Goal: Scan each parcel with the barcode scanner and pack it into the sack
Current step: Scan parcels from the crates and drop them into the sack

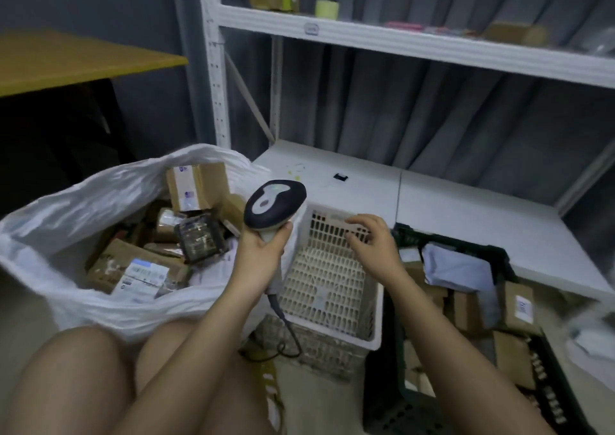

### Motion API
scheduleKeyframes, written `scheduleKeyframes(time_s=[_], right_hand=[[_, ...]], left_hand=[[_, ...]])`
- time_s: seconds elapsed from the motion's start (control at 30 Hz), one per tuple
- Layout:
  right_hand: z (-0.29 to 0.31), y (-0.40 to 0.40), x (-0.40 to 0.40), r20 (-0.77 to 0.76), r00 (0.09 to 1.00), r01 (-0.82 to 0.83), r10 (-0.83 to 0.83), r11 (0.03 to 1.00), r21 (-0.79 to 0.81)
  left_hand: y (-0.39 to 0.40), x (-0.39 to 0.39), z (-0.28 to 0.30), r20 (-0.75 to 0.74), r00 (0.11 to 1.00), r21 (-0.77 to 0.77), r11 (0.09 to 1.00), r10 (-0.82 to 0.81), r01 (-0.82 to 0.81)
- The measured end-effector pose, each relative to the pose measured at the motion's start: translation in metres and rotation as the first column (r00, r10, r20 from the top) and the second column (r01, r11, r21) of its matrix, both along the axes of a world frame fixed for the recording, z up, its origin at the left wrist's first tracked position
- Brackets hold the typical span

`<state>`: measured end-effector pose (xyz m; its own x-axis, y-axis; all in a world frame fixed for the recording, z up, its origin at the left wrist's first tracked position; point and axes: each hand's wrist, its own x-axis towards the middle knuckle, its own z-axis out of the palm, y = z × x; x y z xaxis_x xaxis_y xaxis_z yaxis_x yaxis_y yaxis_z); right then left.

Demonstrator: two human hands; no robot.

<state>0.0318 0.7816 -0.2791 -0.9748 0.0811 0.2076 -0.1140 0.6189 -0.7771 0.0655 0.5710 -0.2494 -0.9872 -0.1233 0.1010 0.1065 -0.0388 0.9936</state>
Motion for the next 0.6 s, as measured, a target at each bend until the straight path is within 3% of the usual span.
scheduleKeyframes(time_s=[0.13,0.33,0.47,0.6], right_hand=[[-0.057,0.073,0.032,0.131,0.974,0.182,-0.183,0.983,0.021],[-0.145,0.152,0.076,0.361,0.853,0.411,-0.375,0.911,-0.025],[-0.187,0.184,0.089,0.491,0.751,0.474,-0.442,0.878,0.065],[-0.216,0.203,0.089,0.672,0.615,0.402,-0.413,0.897,0.184]], left_hand=[[0.059,0.002,-0.024,0.011,0.988,-0.049,0.987,-0.154,0.154],[0.12,0.011,-0.086,0.231,0.928,-0.083,0.944,-0.294,0.32],[0.143,0.013,-0.117,0.291,0.902,-0.106,0.926,-0.319,0.361],[0.149,0.008,-0.142,0.361,0.882,-0.089,0.93,-0.304,0.356]])
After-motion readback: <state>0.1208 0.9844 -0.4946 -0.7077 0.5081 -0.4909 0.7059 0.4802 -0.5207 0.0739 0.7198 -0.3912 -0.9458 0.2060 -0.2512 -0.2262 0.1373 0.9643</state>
